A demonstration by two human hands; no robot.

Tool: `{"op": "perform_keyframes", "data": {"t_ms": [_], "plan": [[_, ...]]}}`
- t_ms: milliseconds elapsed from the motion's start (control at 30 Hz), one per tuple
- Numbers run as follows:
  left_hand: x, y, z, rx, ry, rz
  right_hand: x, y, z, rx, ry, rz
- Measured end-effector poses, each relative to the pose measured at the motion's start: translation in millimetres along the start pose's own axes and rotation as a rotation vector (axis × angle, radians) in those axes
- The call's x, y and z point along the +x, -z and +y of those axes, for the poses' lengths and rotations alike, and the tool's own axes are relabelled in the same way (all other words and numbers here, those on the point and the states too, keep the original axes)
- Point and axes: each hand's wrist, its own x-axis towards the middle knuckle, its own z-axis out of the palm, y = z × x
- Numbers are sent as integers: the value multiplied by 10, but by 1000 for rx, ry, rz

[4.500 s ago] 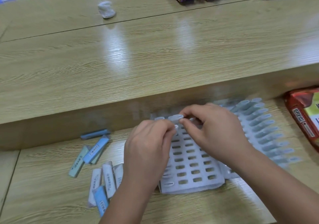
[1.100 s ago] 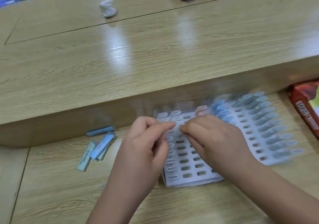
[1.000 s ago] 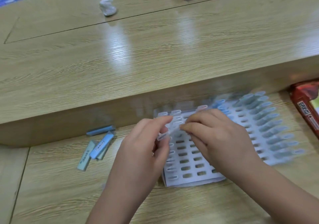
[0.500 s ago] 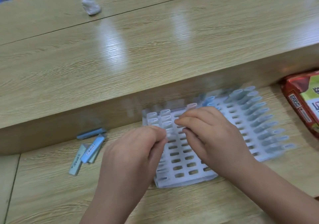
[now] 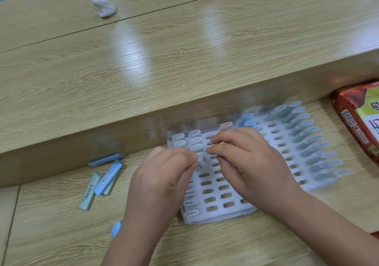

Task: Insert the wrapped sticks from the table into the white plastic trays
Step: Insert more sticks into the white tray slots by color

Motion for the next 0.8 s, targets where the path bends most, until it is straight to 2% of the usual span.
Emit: {"op": "perform_keyframes", "data": {"t_ms": [100,300,367,467,533,600,700,800], "plan": [[-33,-26,-5,33,-17,-24,16,-2,3,-14,-3,1],[-48,70,49,115,11,-215,24,-58,-89,-55,-28,74],[-131,143,-14,36,84,-187,71,-94,-211,-66,-33,120],[-332,313,-276,-28,281,-31,224,-228,-505,16,44,116],[-488,451,-533,50,425,67,362,-383,-733,81,123,52],[-633,585,-768,133,596,90,514,-566,-948,78,181,-69],[-841,714,-1008,207,760,0,767,-888,-1183,-1,184,-325],[-976,753,-1102,217,834,-57,960,-1175,-1240,-130,211,-470]]}}
